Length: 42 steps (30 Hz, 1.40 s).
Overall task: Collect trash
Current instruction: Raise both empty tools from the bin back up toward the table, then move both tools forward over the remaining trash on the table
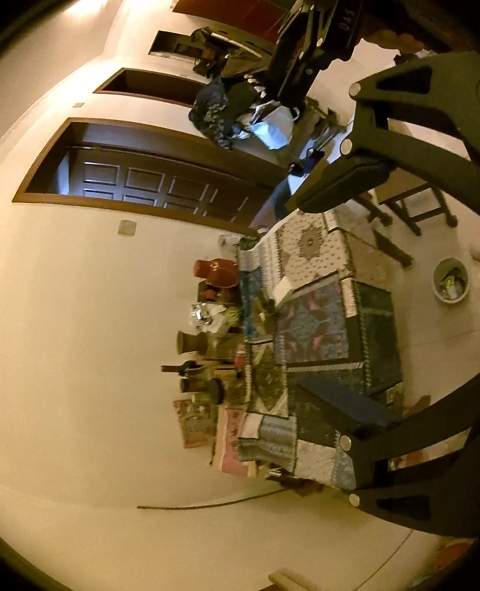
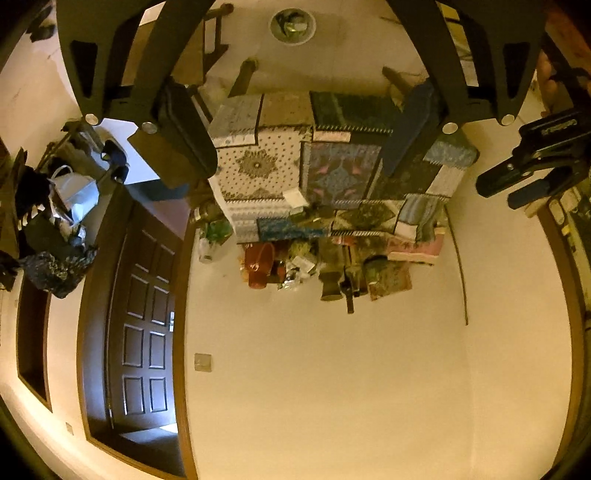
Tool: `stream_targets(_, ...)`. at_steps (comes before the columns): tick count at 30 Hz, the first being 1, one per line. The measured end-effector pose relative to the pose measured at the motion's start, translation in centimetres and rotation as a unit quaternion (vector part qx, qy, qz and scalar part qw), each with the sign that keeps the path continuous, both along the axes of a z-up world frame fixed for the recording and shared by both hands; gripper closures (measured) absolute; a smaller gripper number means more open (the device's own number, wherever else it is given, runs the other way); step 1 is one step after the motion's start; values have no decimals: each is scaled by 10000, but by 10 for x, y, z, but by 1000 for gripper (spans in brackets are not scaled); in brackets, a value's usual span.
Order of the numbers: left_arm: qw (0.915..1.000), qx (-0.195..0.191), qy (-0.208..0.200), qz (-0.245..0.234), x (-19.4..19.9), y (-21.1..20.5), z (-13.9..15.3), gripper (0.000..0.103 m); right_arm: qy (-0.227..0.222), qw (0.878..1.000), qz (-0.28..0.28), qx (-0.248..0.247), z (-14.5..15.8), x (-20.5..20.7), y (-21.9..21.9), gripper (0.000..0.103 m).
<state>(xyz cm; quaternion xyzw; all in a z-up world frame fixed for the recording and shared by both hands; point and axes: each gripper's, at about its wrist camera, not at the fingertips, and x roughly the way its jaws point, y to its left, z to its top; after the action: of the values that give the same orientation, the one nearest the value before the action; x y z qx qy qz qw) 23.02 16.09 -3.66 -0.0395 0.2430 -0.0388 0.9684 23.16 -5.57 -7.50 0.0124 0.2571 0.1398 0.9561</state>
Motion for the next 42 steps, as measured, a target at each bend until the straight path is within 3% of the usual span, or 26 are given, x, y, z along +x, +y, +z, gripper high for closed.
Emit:
stream_targets(7, 10000, -17, 20, 86, 35, -11, -3, 12, 24, 9998, 173, 103, -5, 36, -9, 13)
stream_targets(17, 9990, 101, 72, 422, 125, -52, 4, 12, 113, 9972, 728, 129, 2, 115, -36, 13)
stream_targets(26, 9961, -62, 273, 837, 193, -81, -5, 12, 257, 9929, 1162, -15, -4, 185, -61, 13)
stream_targets(35, 9887, -107, 749, 1298, 245, -62, -34, 12, 902, 9872, 1309, 165, -32, 243, -61, 13)
stream_targets(42, 9857, -209, 1051, 1303, 298, -19, -59, 12, 1175, 9864, 1136, 194, -45, 275, -41, 13)
